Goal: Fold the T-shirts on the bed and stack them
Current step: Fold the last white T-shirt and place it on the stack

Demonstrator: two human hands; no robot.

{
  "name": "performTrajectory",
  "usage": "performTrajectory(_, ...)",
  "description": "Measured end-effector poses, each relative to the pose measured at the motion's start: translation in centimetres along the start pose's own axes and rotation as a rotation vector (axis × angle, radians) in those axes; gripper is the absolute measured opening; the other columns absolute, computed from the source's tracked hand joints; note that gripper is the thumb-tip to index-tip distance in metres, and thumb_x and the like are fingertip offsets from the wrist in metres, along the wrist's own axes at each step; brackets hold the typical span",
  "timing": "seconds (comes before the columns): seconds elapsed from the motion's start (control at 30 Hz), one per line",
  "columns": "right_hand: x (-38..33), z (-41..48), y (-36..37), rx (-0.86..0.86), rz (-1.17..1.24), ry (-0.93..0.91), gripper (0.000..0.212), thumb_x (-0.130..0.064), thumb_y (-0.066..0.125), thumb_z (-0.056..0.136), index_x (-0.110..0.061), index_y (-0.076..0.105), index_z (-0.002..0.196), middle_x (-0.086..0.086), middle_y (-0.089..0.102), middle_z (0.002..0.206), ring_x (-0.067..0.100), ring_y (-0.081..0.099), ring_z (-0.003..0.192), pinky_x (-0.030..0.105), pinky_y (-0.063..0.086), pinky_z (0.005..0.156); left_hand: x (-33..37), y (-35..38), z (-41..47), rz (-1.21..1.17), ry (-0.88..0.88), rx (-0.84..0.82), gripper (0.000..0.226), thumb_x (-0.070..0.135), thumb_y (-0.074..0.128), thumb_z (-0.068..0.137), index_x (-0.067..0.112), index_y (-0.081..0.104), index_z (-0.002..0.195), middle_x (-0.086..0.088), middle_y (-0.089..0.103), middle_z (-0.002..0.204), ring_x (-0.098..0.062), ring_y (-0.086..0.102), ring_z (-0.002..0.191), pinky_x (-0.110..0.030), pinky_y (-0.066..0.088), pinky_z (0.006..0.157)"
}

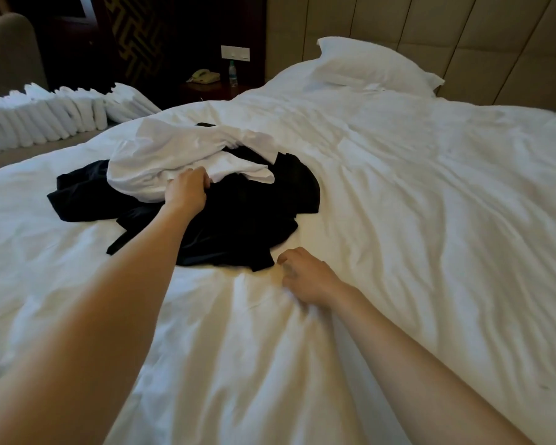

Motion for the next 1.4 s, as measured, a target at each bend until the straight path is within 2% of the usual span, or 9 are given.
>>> performTrajectory(0.27, 0.2, -1.9, -1.6, 0.077, 0.261, 0.096, 0.056, -0.017, 0.05, 0.094, -0.018, 0.024, 0.144, 0.004, 0.029, 0.143, 0.025, 0.049, 0.116, 0.034, 0.041, 0.095, 7.4, -1.4, -5.6, -0.407, 0.262, -0.05, 0.017, -0.001, 0.042, 0.09, 0.006, 0.047, 0.105, -0.014, 0.05, 0.086, -0.037, 0.053, 0.089, -0.04, 0.039, 0.07)
performTrajectory(0.37, -0.5, -3.7, -3.5, 0.208, 0.393, 0.1, 0.074, -0.017, 0.059, 0.089, -0.017, 0.015, 0.149, 0.006, 0.023, 0.148, 0.026, 0.039, 0.129, 0.036, 0.04, 0.1, 10.7, -1.4, -9.0, -0.451, 0.353, -0.158, 0.019, -0.003, 0.043, 0.088, 0.006, 0.042, 0.104, -0.015, 0.055, 0.096, -0.034, 0.053, 0.092, -0.038, 0.038, 0.072)
performTrajectory(0.6, 0.4, -8.0, -6.9, 0.465, 0.448, 0.065, 0.02, -0.024, 0.057, 0.091, -0.012, 0.061, 0.106, 0.001, 0.054, 0.114, 0.013, 0.051, 0.1, 0.022, 0.042, 0.075, 16.9, -4.1, -15.0, -0.481, 0.54, -0.285, 0.018, 0.005, 0.051, 0.088, 0.013, 0.037, 0.096, -0.001, 0.047, 0.072, -0.018, 0.042, 0.064, -0.025, 0.032, 0.057)
performTrajectory(0.73, 1.9, -11.8, -8.4, 0.556, 0.582, 0.136, 0.028, -0.018, 0.042, 0.096, 0.003, 0.061, 0.093, 0.011, 0.06, 0.085, 0.018, 0.049, 0.075, 0.026, 0.034, 0.06, 18.9, -5.5, -17.5, -0.409, 0.651, -0.282, 0.022, 0.008, 0.048, 0.093, 0.008, 0.043, 0.115, -0.004, 0.056, 0.084, -0.022, 0.051, 0.073, -0.022, 0.035, 0.06)
performTrajectory(0.87, 3.7, -15.6, -10.1, 0.746, 0.826, 0.246, 0.028, -0.016, 0.043, 0.095, 0.001, 0.054, 0.076, 0.009, 0.051, 0.073, 0.019, 0.044, 0.069, 0.029, 0.032, 0.058, 19.6, -5.9, -19.3, -0.239, 0.656, -0.287, 0.029, 0.008, 0.045, 0.092, 0.013, 0.046, 0.121, -0.005, 0.061, 0.1, -0.027, 0.057, 0.083, -0.031, 0.036, 0.064)
performTrajectory(0.97, 4.7, -18.6, -12.0, 0.894, 0.909, 0.319, 0.036, -0.02, 0.043, 0.098, -0.012, 0.049, 0.063, 0.003, 0.052, 0.07, 0.016, 0.046, 0.067, 0.028, 0.034, 0.059, 20.2, -5.5, -21.0, -0.002, 0.623, -0.251, 0.014, 0.006, 0.042, 0.088, 0.017, 0.045, 0.081, -0.002, 0.049, 0.071, -0.03, 0.049, 0.076, -0.031, 0.029, 0.056)
performTrajectory(1.07, 6.5, -22.1, -13.8, 1.092, 0.99, 0.402, 0.032, -0.021, 0.042, 0.099, -0.005, 0.055, 0.075, 0.008, 0.053, 0.078, 0.017, 0.047, 0.079, 0.027, 0.032, 0.068, 20.3, -5.1, -22.3, 0.039, 0.537, -0.255, 0.033, 0.004, 0.045, 0.083, 0.02, 0.025, 0.062, 0.003, 0.034, 0.062, -0.025, 0.042, 0.071, -0.027, 0.021, 0.048)
performTrajectory(1.27, 10.9, -28.5, -15.8, 1.259, 0.999, 0.543, 0.038, -0.016, 0.049, 0.09, -0.014, 0.032, 0.055, 0.001, 0.031, 0.056, 0.017, 0.028, 0.055, 0.031, 0.023, 0.052, 20.9, -5.6, -23.4, -0.254, 0.429, -0.372, 0.02, 0.009, 0.052, 0.087, 0.012, 0.06, 0.105, -0.007, 0.063, 0.104, -0.025, 0.058, 0.098, -0.031, 0.046, 0.08)
performTrajectory(1.4, 12.2, -31.7, -16.1, 1.274, 0.897, 0.576, 0.041, -0.014, 0.049, 0.09, -0.015, 0.024, 0.058, 0.0, 0.028, 0.058, 0.019, 0.025, 0.058, 0.03, 0.021, 0.052, 22.0, -6.7, -23.8, -0.56, 0.286, -0.403, 0.011, 0.015, 0.057, 0.089, 0.013, 0.059, 0.099, -0.002, 0.057, 0.085, -0.018, 0.054, 0.079, -0.027, 0.044, 0.074)
Point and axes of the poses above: each hand's wrist, its own z-axis towards the middle knuckle, its own y-axis out of the palm, x = y × z, the point moved 5 cm from there along z, towards the middle knuckle
